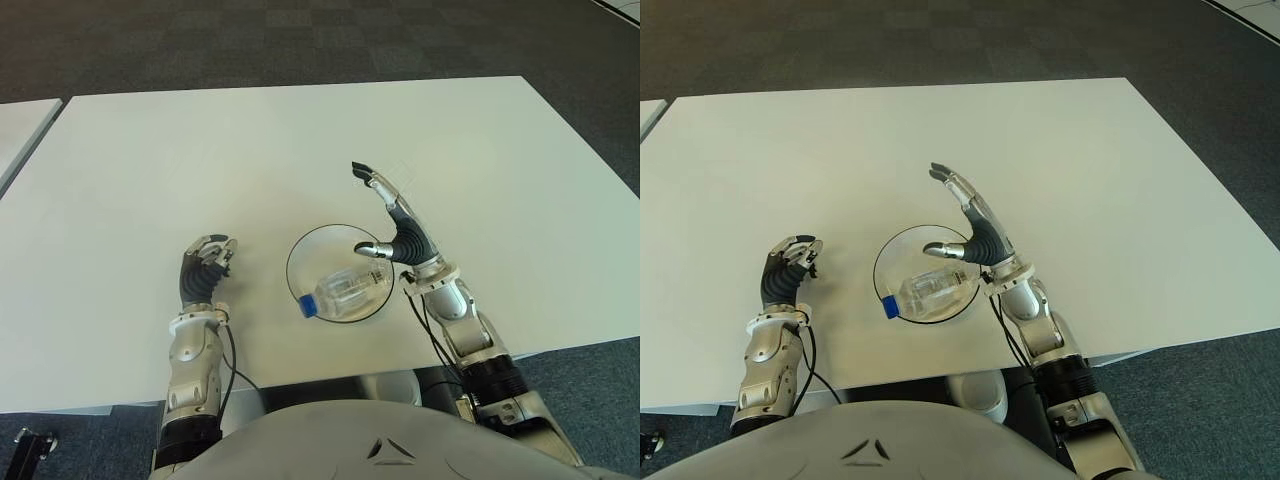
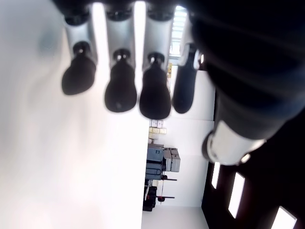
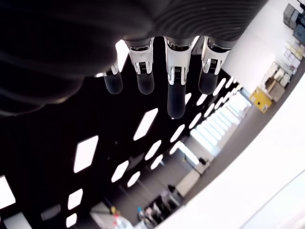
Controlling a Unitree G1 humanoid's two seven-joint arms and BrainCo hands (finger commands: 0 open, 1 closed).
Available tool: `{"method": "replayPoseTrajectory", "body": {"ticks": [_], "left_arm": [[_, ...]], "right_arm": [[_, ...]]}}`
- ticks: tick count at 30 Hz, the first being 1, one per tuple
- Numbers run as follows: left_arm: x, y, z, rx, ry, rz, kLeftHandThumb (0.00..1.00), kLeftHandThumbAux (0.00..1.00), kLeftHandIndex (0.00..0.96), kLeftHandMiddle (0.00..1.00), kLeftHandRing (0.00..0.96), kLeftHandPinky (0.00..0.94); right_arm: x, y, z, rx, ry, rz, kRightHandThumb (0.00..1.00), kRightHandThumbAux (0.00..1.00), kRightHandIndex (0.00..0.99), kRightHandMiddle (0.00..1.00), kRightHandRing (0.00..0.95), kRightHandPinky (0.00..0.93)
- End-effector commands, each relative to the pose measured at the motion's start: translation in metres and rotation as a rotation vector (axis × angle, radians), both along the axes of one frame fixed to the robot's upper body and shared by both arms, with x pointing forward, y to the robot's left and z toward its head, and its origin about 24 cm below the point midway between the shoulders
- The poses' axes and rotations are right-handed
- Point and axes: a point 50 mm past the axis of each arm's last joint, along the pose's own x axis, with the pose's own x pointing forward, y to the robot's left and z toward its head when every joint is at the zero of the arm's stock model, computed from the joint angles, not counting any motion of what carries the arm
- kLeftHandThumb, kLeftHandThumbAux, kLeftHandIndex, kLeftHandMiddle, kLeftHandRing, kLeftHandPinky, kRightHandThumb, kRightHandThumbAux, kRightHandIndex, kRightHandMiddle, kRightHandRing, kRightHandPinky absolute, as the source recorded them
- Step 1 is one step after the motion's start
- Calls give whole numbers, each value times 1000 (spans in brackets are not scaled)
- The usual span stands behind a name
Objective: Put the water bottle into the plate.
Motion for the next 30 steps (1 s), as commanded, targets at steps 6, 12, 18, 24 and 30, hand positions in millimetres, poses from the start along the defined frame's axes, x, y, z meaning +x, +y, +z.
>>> {"method": "replayPoseTrajectory", "body": {"ticks": [6,12,18,24,30], "left_arm": [[-1,-1,-3,-1,18,-5,701,722,434,762,759,755],[-1,-1,-3,-22,17,0,701,721,434,764,755,752],[-1,-1,-2,-16,18,-7,702,721,435,761,754,753],[-1,0,-2,-14,18,-6,703,720,435,761,754,749],[-1,0,-1,-18,16,-5,703,720,435,760,752,753]], "right_arm": [[-2,-9,-1,173,60,-114,184,361,0,0,0,7],[0,-23,-7,327,90,-171,200,417,0,0,0,24],[4,-44,-24,576,175,-237,278,517,89,0,0,60],[-1,-52,-29,695,209,-256,347,556,187,25,14,131],[-6,-62,-34,739,241,-295,365,572,219,79,67,191]]}}
